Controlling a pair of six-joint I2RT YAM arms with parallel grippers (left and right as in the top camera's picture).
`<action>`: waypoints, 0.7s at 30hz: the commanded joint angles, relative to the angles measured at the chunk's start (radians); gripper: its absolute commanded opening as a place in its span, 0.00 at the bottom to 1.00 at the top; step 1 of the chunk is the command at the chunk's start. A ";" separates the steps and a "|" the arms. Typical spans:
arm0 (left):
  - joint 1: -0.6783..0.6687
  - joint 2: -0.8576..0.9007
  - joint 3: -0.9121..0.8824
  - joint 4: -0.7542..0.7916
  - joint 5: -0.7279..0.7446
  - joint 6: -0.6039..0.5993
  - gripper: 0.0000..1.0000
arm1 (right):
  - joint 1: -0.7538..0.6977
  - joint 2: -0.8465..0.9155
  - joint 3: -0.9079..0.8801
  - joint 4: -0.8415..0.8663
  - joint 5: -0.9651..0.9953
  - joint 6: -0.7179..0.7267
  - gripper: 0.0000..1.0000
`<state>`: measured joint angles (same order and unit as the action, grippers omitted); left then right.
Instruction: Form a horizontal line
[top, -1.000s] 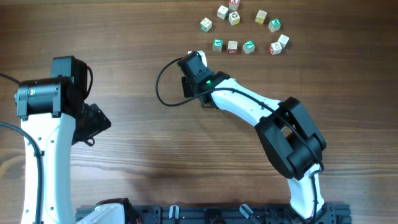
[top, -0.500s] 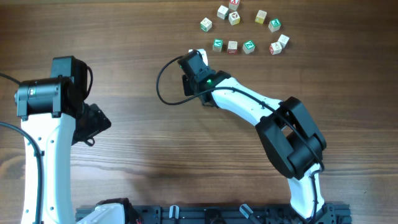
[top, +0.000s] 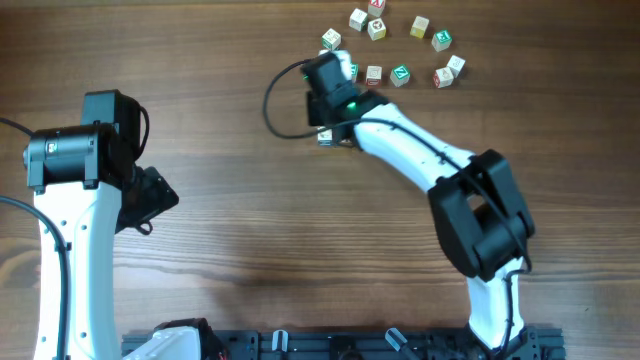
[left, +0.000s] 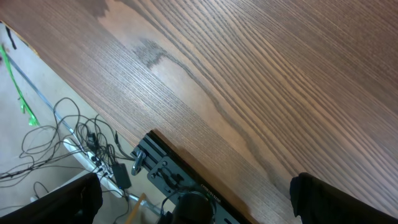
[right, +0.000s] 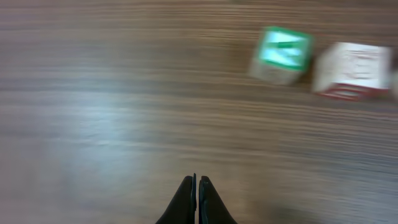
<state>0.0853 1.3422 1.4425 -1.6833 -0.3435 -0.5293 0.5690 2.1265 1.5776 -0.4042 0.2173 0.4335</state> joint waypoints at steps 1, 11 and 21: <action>0.005 -0.016 -0.005 0.000 -0.013 -0.003 1.00 | -0.051 0.030 0.017 -0.024 -0.005 0.015 0.05; 0.005 -0.016 -0.005 0.000 -0.013 -0.003 1.00 | -0.066 0.079 0.011 -0.027 -0.016 0.010 0.05; 0.005 -0.016 -0.005 0.000 -0.013 -0.003 1.00 | -0.066 0.093 0.011 -0.051 -0.063 0.010 0.05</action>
<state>0.0853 1.3422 1.4425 -1.6833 -0.3435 -0.5293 0.5003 2.2116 1.5776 -0.4458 0.2024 0.4339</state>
